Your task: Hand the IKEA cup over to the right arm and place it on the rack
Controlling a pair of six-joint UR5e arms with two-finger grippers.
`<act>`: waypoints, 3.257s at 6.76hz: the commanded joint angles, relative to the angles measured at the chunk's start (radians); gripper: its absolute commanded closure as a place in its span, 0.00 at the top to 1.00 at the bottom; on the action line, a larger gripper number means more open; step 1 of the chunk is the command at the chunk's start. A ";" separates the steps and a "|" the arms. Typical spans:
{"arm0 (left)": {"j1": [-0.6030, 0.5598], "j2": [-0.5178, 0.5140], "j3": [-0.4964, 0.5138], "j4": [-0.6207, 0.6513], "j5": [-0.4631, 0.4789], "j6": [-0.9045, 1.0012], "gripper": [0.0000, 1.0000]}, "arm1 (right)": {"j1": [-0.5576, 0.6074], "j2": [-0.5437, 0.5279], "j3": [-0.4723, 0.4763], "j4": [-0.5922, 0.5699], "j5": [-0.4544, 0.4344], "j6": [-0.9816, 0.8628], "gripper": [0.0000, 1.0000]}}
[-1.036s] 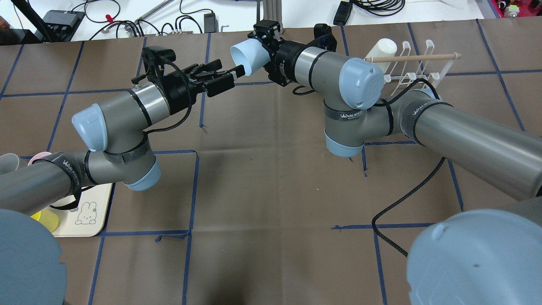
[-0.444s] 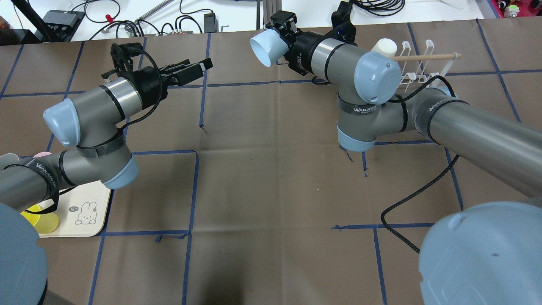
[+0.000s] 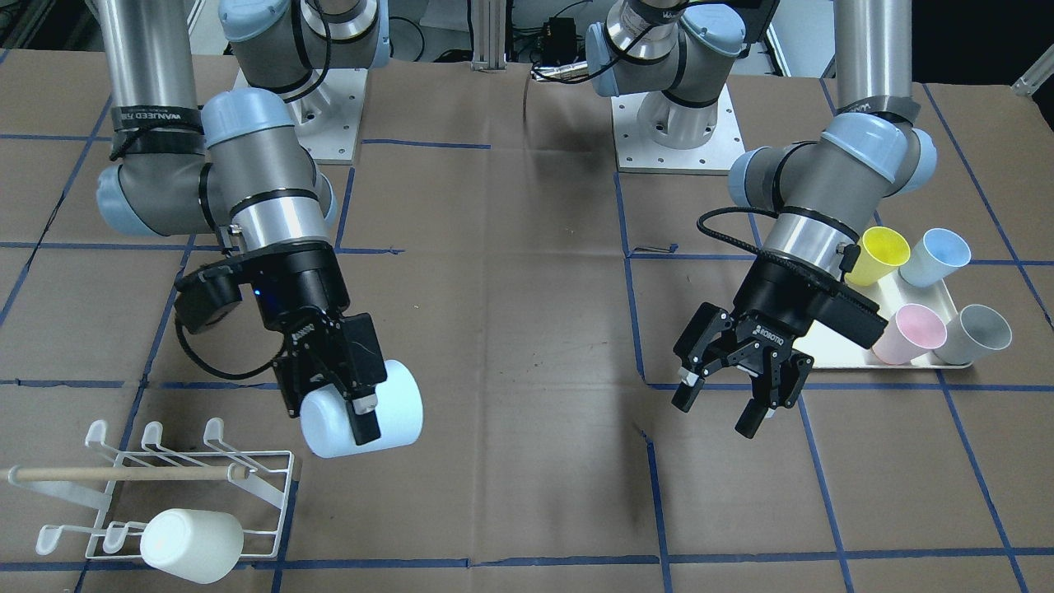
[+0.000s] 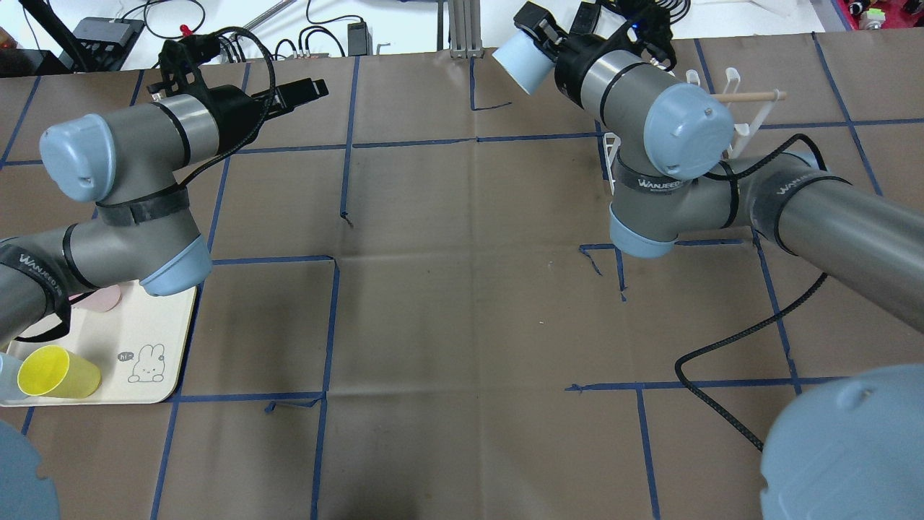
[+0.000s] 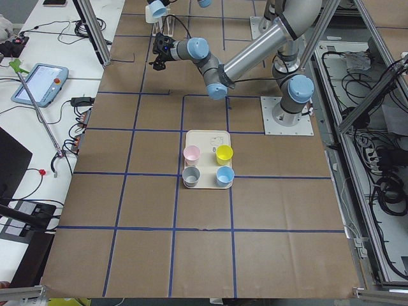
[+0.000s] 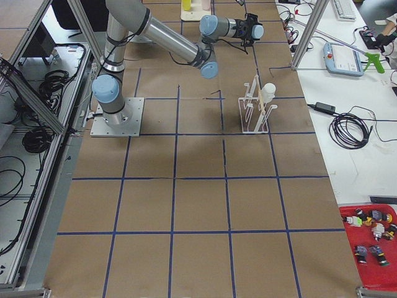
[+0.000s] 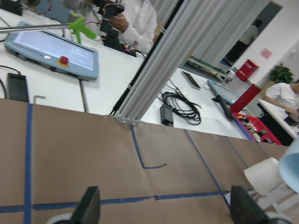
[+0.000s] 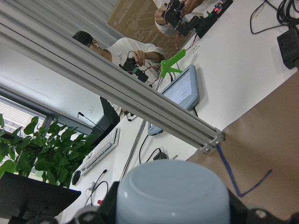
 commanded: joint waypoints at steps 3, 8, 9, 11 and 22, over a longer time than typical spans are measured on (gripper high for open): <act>-0.159 0.060 0.373 -0.866 0.421 0.000 0.98 | -0.232 -0.046 0.080 -0.130 0.004 -0.591 0.31; -0.163 0.195 0.456 -1.413 0.517 0.017 0.99 | -0.419 0.075 0.053 -0.246 0.071 -0.870 0.23; -0.163 0.198 0.448 -1.415 0.528 0.024 0.99 | -0.444 0.120 0.018 -0.311 0.099 -0.872 0.24; -0.166 0.216 0.418 -1.413 0.612 0.128 1.00 | -0.450 0.180 -0.040 -0.373 0.127 -0.887 0.24; -0.166 0.239 0.405 -1.397 0.577 0.112 1.00 | -0.438 0.332 -0.117 -0.371 0.156 -0.886 0.23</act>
